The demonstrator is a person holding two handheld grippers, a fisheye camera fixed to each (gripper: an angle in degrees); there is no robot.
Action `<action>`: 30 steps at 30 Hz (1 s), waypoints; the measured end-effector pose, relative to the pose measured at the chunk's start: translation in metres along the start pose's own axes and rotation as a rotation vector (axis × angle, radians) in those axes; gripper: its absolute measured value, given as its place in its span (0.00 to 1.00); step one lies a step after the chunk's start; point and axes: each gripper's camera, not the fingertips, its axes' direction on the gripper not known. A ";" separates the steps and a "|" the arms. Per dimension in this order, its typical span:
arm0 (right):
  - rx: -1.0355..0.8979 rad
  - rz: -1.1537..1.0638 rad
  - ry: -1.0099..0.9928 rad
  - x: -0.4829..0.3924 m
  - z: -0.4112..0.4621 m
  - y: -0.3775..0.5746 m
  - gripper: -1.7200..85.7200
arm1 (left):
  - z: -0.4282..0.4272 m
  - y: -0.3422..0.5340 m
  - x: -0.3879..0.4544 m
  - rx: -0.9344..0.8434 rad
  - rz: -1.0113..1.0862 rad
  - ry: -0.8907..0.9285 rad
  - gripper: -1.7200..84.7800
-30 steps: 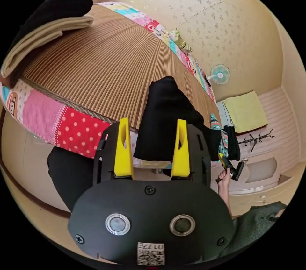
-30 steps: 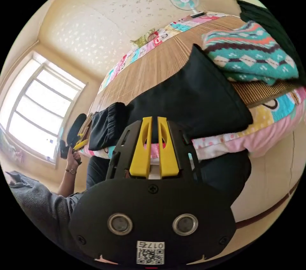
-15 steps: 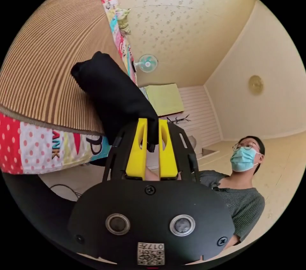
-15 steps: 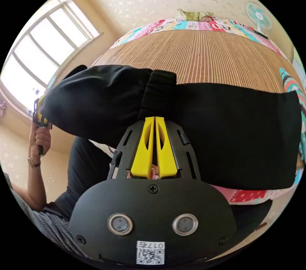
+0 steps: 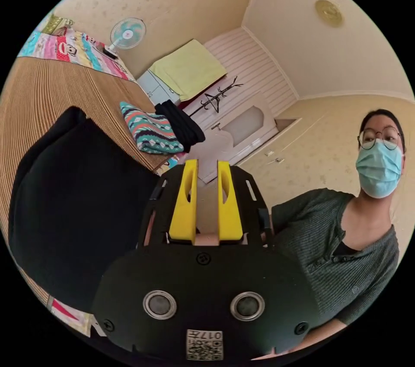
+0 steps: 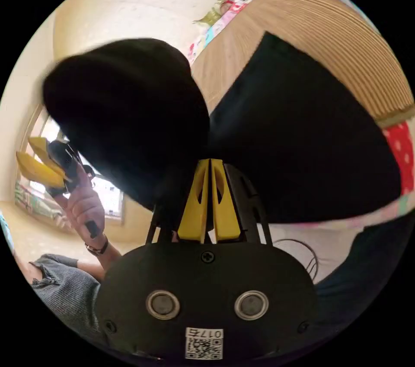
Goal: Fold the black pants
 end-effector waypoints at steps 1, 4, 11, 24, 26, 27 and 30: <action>-0.003 0.067 0.055 0.026 -0.022 0.006 0.03 | 0.000 0.014 -0.011 -0.005 -0.009 -0.007 0.11; 0.062 0.059 0.008 0.062 -0.081 0.029 0.03 | -0.022 0.053 -0.041 0.007 -0.117 -0.217 0.12; 0.256 -0.085 0.019 0.062 -0.165 0.018 0.11 | -0.113 0.145 -0.096 0.167 -0.447 -0.545 0.17; -0.175 -0.377 0.242 0.052 -0.020 -0.128 0.14 | -0.132 0.203 -0.174 0.107 -0.751 -0.473 0.23; -0.226 -0.378 0.218 0.049 -0.020 -0.130 0.11 | -0.133 0.205 -0.180 0.121 -0.764 -0.472 0.22; -0.252 -0.394 0.184 0.042 -0.027 -0.129 0.09 | -0.135 0.206 -0.180 0.132 -0.764 -0.481 0.22; -0.198 -0.455 0.191 0.014 -0.059 -0.111 0.07 | -0.140 0.205 -0.184 0.138 -0.758 -0.498 0.22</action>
